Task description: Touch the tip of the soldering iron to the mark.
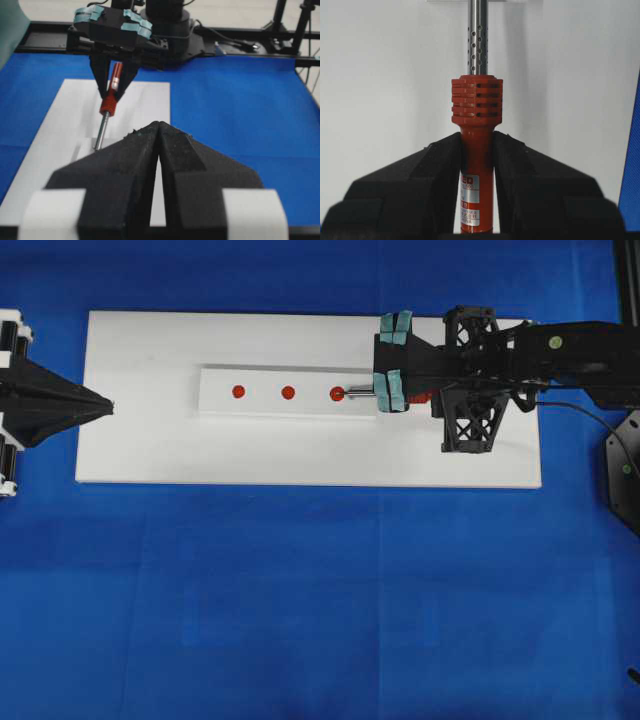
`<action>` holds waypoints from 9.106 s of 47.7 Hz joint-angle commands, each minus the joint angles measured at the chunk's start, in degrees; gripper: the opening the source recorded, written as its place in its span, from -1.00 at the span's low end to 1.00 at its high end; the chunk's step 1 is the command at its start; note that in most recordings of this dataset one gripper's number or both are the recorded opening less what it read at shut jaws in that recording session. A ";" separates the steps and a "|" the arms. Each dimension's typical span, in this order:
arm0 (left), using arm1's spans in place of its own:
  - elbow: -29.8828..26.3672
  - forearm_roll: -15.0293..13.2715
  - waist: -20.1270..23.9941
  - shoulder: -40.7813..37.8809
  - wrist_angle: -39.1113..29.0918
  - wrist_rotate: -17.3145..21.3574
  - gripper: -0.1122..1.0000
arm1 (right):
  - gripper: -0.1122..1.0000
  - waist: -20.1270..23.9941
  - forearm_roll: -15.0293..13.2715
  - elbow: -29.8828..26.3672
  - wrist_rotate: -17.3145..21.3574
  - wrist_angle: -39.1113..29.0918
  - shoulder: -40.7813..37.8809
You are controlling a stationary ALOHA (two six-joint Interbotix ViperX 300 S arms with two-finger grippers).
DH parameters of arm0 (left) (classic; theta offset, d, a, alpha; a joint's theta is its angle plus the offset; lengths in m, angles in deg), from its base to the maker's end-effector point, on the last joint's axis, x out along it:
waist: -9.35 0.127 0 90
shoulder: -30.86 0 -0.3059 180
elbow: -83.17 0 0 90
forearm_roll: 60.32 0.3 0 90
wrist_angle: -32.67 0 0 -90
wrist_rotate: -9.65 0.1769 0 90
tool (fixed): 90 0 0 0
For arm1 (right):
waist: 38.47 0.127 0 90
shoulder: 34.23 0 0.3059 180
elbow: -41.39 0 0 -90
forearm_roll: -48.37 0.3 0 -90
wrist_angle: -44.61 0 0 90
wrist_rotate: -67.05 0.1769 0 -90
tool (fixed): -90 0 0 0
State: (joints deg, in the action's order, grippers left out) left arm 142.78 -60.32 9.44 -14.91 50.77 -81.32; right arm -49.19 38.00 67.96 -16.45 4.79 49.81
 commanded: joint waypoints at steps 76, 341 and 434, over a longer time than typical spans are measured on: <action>-0.62 0.00 0.09 -0.44 0.62 -0.09 -0.80 | -0.69 -0.09 0.09 -0.70 0.00 0.26 0.53; -0.62 0.00 0.09 0.18 0.26 -2.46 -0.80 | 0.74 26.89 -10.55 -21.27 34.63 22.68 -25.40; -0.62 0.00 0.09 0.18 -0.09 -2.64 -0.80 | 0.73 8.09 -11.95 -4.66 20.83 12.22 12.74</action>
State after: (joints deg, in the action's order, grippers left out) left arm 142.78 -60.32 9.35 -14.56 50.42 -83.87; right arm -41.28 26.05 61.37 4.12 16.48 57.64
